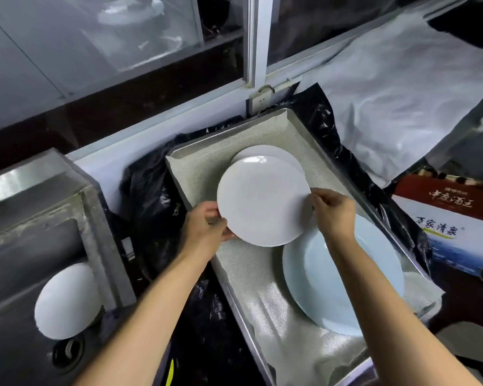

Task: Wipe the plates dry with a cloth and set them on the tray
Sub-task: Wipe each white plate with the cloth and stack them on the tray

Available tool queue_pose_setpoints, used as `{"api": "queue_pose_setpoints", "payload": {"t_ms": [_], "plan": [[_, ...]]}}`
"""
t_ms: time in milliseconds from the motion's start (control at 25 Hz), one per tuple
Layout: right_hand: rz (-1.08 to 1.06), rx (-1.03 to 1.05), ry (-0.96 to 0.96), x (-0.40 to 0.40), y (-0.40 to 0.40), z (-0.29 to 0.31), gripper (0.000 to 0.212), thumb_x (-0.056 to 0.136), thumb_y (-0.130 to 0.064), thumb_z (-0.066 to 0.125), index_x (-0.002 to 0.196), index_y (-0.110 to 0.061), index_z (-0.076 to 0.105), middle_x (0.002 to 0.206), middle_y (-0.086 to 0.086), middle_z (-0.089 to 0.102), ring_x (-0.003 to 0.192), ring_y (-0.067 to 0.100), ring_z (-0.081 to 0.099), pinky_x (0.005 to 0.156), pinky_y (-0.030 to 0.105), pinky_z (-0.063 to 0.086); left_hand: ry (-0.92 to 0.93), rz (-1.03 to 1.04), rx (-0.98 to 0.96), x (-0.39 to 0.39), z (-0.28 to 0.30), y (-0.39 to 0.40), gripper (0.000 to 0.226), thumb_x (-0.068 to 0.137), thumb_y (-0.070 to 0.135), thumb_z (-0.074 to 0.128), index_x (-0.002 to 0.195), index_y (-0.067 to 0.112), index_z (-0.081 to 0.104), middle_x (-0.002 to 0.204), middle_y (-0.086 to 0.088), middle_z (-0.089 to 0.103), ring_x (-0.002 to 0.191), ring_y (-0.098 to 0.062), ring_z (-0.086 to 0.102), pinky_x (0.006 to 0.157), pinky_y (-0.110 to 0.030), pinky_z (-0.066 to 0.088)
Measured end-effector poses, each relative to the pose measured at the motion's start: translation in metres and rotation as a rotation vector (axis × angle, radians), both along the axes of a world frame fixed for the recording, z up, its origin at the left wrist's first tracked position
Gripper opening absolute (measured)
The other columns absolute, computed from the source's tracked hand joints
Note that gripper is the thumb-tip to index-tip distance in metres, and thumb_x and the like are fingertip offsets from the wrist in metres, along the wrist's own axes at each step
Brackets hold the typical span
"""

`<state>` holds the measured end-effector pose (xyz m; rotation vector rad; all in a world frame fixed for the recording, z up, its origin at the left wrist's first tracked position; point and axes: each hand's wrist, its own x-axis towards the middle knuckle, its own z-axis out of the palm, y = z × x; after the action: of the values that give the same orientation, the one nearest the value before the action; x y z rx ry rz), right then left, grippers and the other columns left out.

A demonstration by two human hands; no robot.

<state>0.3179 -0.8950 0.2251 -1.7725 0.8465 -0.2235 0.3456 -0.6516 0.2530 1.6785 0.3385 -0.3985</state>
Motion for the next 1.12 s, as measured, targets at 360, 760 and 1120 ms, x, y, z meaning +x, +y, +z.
{"api": "queue_pose_setpoints", "payload": {"t_ms": [360,760,1120], "plan": [[0.000,-0.114,0.039,0.072,-0.027,-0.031,0.024,0.091,-0.007,0.053,0.081,-0.016,0.073,0.065,-0.004,0.054,0.066,0.016,0.050,0.053,0.006,0.037,0.008,0.040,0.110,0.062,-0.054,-0.039,0.035,0.086,-0.017,0.054,0.094,0.017,0.062,0.096,-0.007,0.067,0.082,-0.030,0.073,0.062,-0.034,0.062],[0.028,-0.174,0.079,0.087,-0.027,-0.043,0.031,0.096,-0.008,0.051,0.114,-0.007,0.076,0.115,0.016,0.074,0.109,0.031,0.067,0.093,0.028,0.049,-0.062,0.015,0.217,0.075,-0.070,-0.047,0.029,0.085,-0.013,0.060,0.099,0.012,0.067,0.091,-0.008,0.072,0.072,-0.025,0.074,0.062,-0.033,0.062],[0.170,-0.292,0.100,0.076,-0.024,-0.038,0.023,0.096,-0.014,0.052,0.082,-0.004,0.066,0.067,0.011,0.056,0.073,0.037,0.049,0.063,0.034,0.032,-0.125,-0.127,0.367,0.061,-0.050,-0.039,0.027,0.082,-0.001,0.070,0.104,0.013,0.073,0.094,0.000,0.074,0.076,-0.024,0.075,0.072,-0.048,0.062]]}}
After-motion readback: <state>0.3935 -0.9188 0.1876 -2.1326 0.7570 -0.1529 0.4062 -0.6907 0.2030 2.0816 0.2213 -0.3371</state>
